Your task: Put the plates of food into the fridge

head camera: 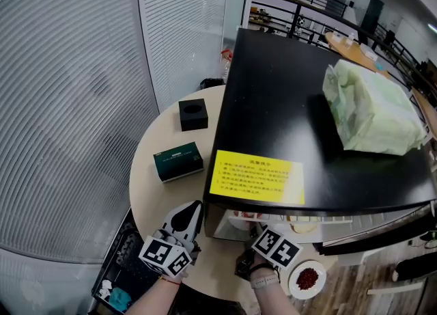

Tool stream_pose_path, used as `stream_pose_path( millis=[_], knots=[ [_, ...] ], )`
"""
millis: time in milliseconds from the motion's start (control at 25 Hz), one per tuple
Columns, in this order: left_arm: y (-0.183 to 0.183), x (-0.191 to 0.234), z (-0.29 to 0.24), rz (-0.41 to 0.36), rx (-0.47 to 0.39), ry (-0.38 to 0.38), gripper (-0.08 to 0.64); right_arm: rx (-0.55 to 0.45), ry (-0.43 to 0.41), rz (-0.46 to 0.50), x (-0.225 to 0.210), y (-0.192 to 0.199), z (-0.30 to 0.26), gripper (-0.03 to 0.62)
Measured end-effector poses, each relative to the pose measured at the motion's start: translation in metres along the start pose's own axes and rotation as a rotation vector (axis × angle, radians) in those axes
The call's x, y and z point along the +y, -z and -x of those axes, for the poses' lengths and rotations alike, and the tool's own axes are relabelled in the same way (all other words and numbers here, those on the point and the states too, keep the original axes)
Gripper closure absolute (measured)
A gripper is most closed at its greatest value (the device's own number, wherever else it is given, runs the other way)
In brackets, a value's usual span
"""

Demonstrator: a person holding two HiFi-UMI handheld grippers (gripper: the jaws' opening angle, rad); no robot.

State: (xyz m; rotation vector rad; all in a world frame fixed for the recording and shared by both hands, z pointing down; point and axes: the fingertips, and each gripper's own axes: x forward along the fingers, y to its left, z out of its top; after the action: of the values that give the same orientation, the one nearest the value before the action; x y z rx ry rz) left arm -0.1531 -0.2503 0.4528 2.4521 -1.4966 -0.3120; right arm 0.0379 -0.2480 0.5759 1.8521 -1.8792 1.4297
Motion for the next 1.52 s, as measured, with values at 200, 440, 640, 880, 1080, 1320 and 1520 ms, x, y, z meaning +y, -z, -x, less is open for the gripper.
stream_pose_path(
  millis=[200, 440, 640, 880, 1080, 1320, 1520],
  knots=[
    [-0.001, 0.0, 0.005, 0.003, -0.002, -0.002, 0.554, -0.025, 0.047, 0.124, -0.003, 0.0, 0.002, 0.466],
    [0.0, -0.001, 0.008, 0.004, 0.001, -0.004, 0.554, -0.039, 0.054, 0.148, -0.003, 0.0, 0.002, 0.457],
    [0.003, -0.002, 0.012, 0.008, 0.003, -0.001, 0.554, -0.055, 0.045, 0.197, -0.002, 0.001, 0.004, 0.437],
    [0.003, -0.003, 0.019, 0.004, 0.012, -0.01, 0.554, -0.131, 0.019, 0.237, -0.001, -0.003, 0.01, 0.376],
    [0.006, -0.006, 0.028, 0.003, 0.018, -0.01, 0.554, -0.179, -0.019, 0.213, -0.002, -0.005, 0.02, 0.374],
    [0.009, -0.012, 0.038, 0.002, 0.025, -0.008, 0.554, -0.198, -0.082, 0.272, 0.006, 0.002, 0.037, 0.374],
    [0.011, -0.019, 0.045, 0.001, 0.033, -0.004, 0.554, -0.221, -0.17, 0.31, 0.02, 0.006, 0.056, 0.376]
  ],
)
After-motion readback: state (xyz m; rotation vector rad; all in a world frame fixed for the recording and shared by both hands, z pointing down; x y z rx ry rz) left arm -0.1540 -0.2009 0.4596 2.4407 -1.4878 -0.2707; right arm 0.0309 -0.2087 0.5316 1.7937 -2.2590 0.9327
